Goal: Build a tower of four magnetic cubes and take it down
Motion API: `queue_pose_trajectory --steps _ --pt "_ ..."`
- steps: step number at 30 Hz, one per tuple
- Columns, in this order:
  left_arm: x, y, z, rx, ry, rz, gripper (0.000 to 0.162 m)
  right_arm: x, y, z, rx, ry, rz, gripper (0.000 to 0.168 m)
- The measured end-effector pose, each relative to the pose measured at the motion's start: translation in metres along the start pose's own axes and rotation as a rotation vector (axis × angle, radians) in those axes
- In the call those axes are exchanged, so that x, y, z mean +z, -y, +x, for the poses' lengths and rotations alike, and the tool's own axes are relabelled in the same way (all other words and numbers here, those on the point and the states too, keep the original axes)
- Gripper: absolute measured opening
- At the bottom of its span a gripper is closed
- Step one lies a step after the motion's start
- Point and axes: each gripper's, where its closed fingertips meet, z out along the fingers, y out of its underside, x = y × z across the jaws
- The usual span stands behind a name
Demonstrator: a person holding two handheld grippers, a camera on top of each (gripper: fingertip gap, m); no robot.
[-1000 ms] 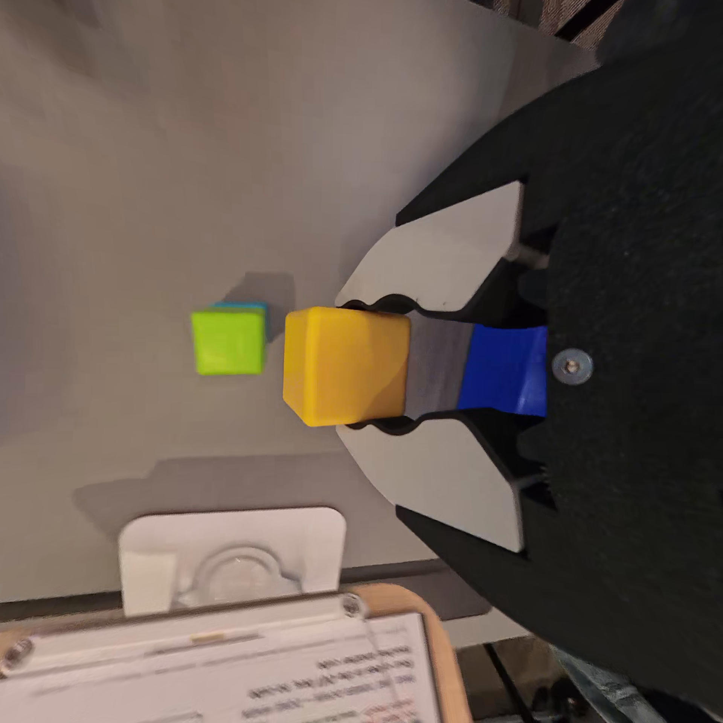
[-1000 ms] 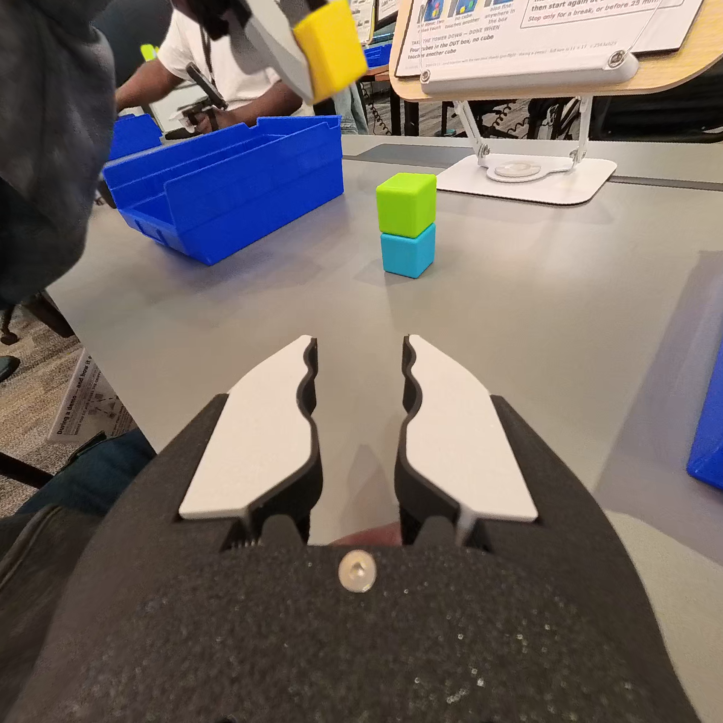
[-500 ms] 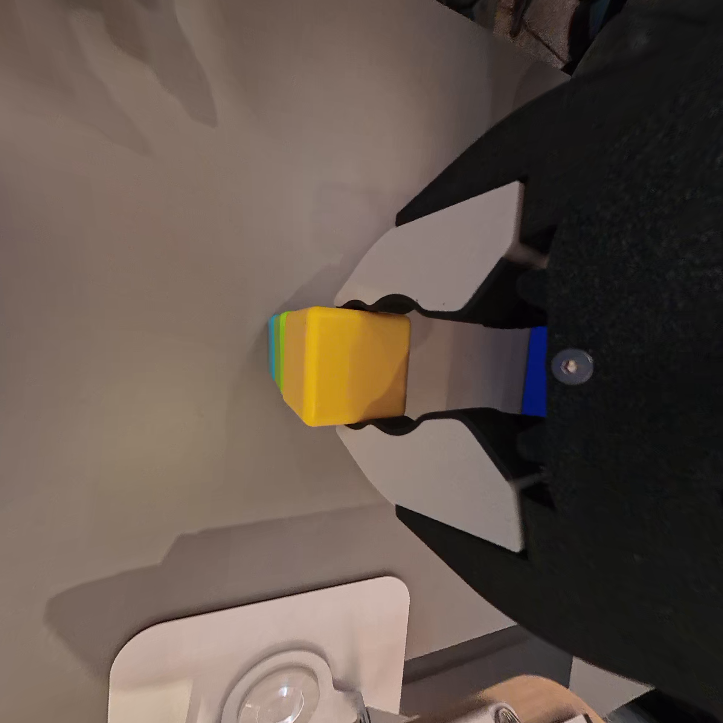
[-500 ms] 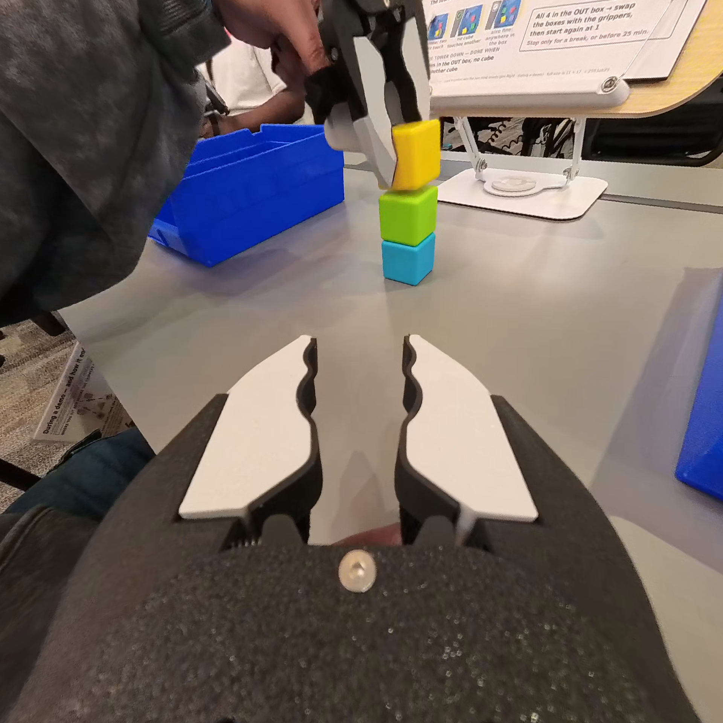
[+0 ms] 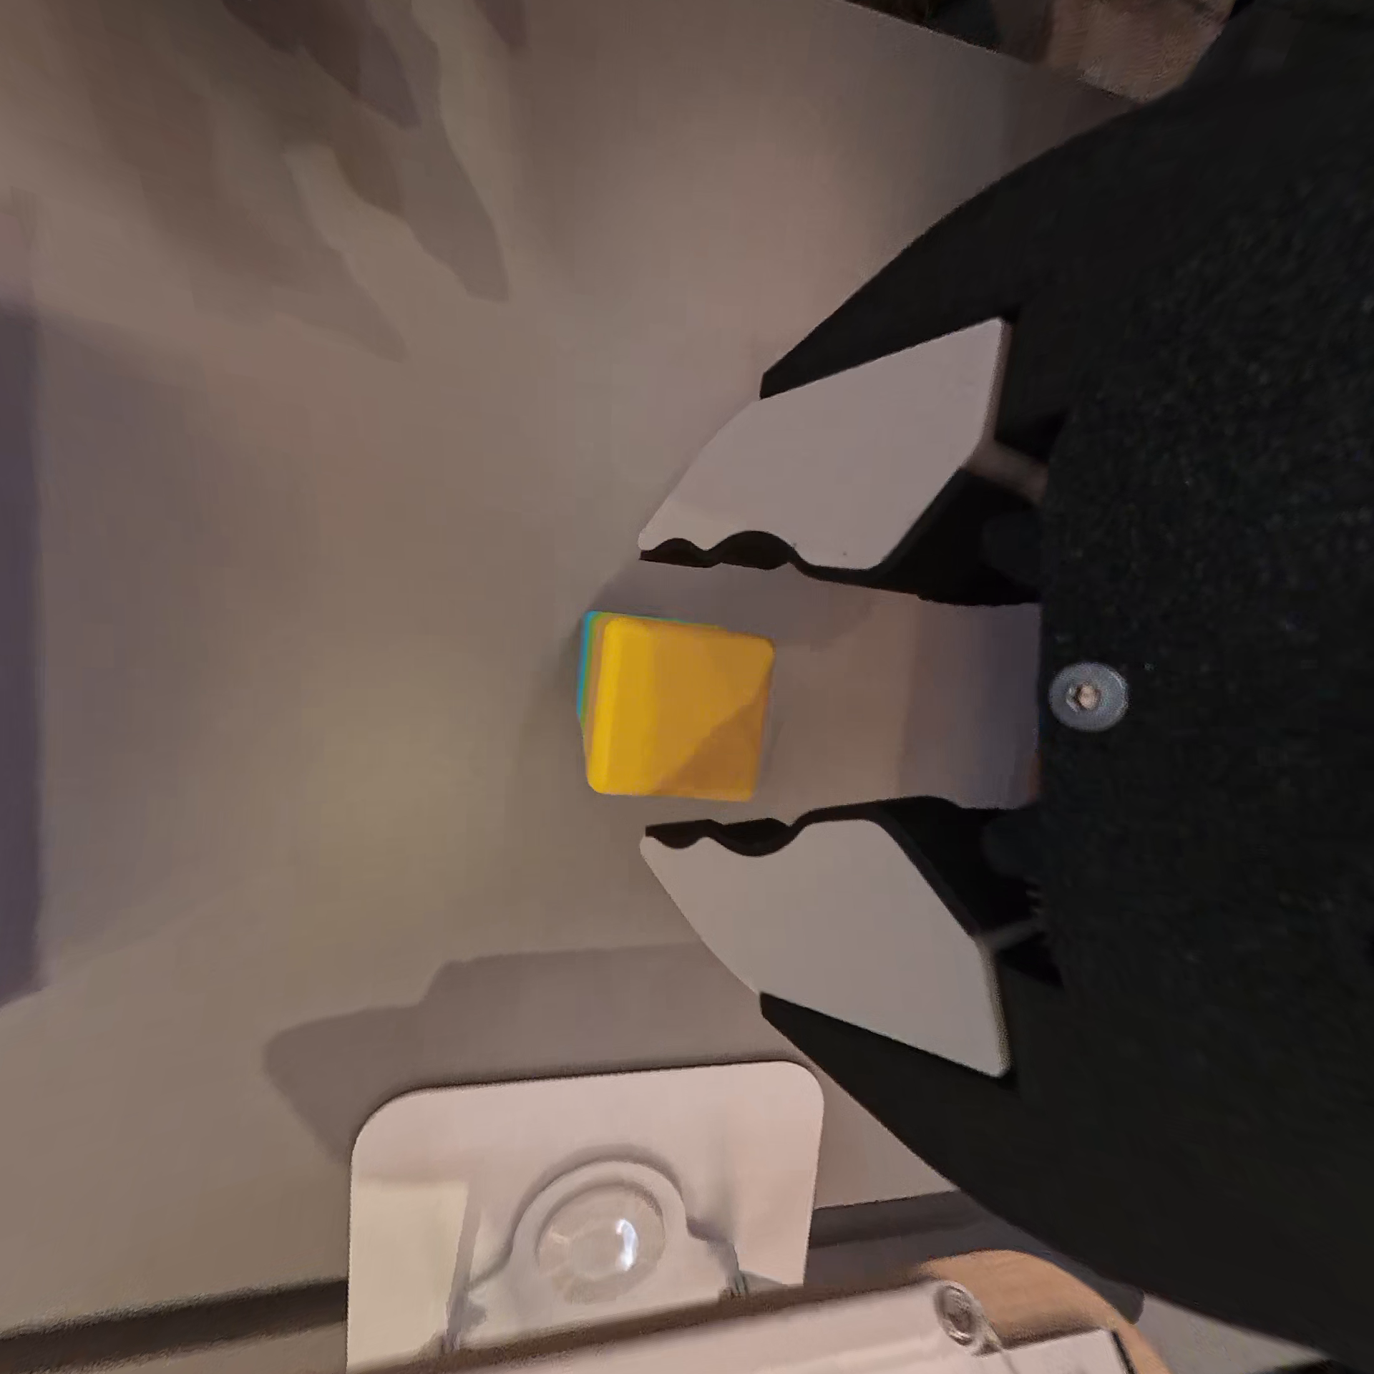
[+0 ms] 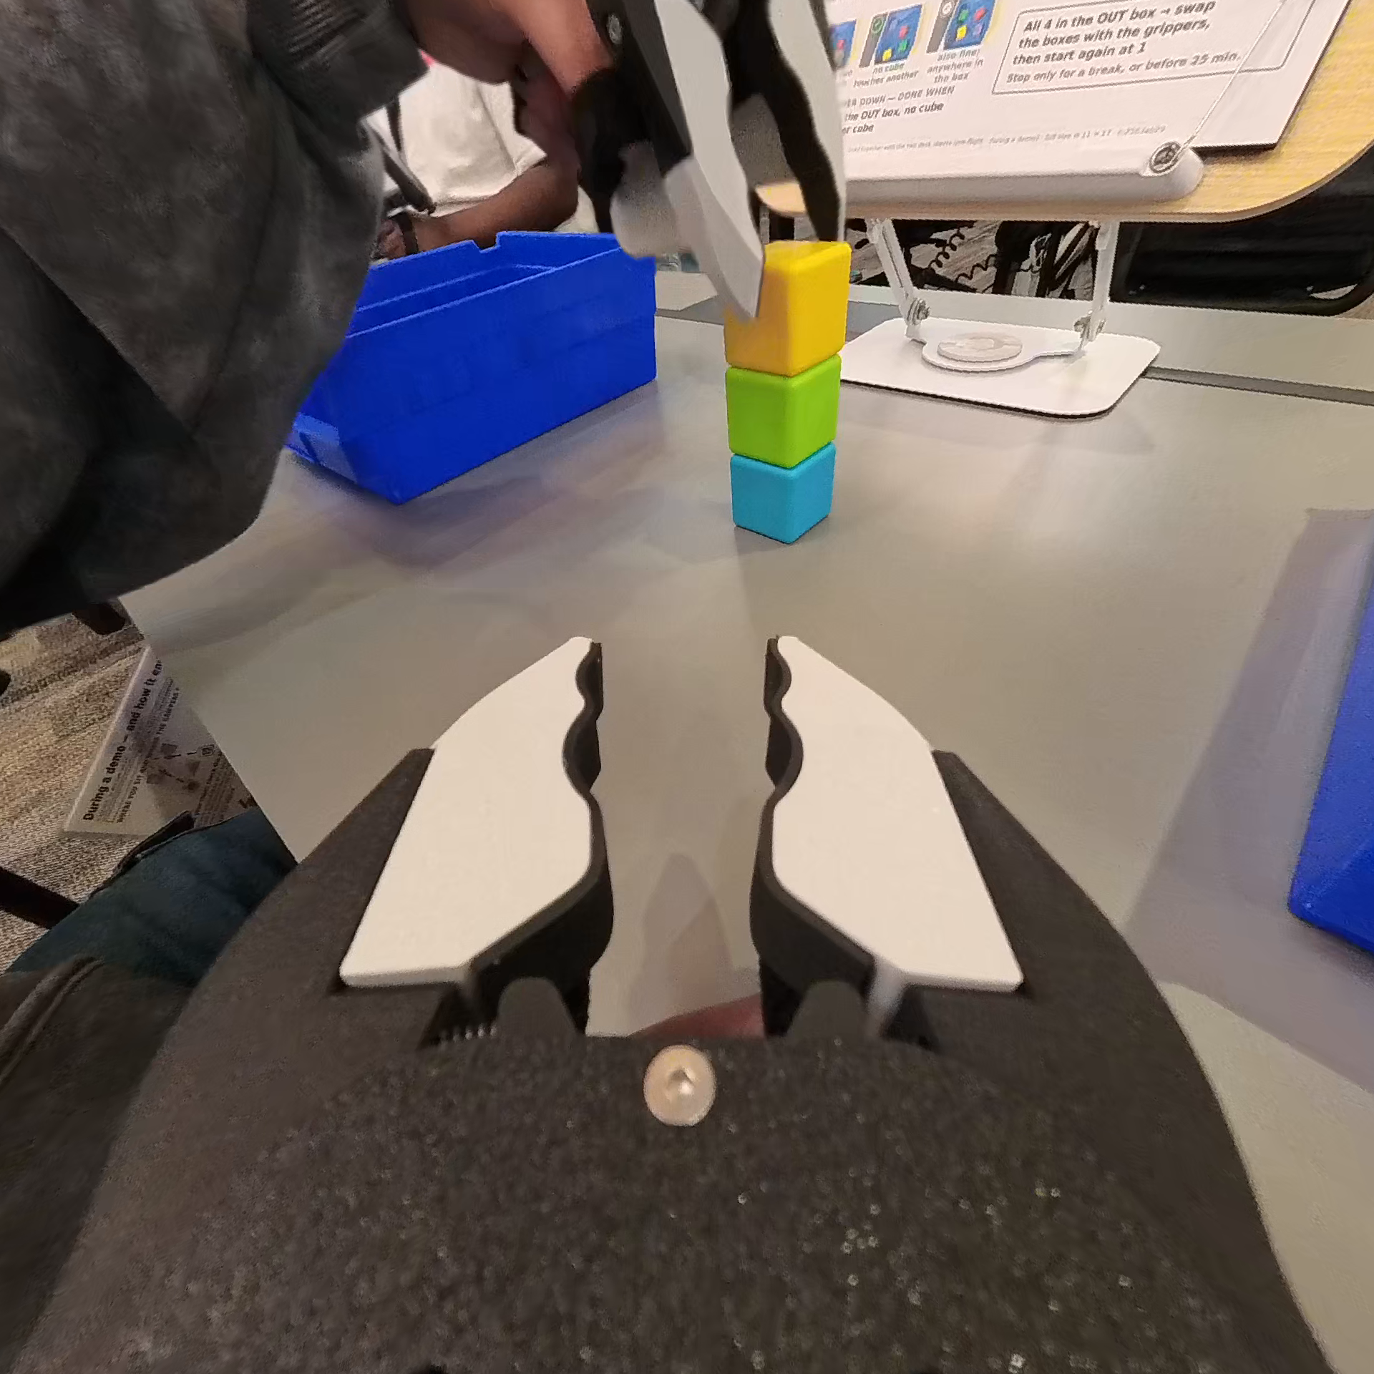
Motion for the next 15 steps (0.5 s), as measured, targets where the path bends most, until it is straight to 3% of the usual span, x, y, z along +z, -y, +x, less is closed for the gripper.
queue_pose_trajectory --steps 5,10,15 --pt "-0.062 -0.001 0.013 -0.135 0.171 0.287 0.064 -0.001 0.001 0.0 0.003 0.0 0.006 0.042" --pt "-0.122 -0.043 0.079 -0.257 0.294 0.599 0.053 -0.001 0.0 0.0 0.003 0.002 0.001 0.042" --pt "-0.118 -0.09 0.169 -0.353 0.244 0.763 0.066 0.0 0.0 -0.004 -0.023 0.015 0.002 0.043"
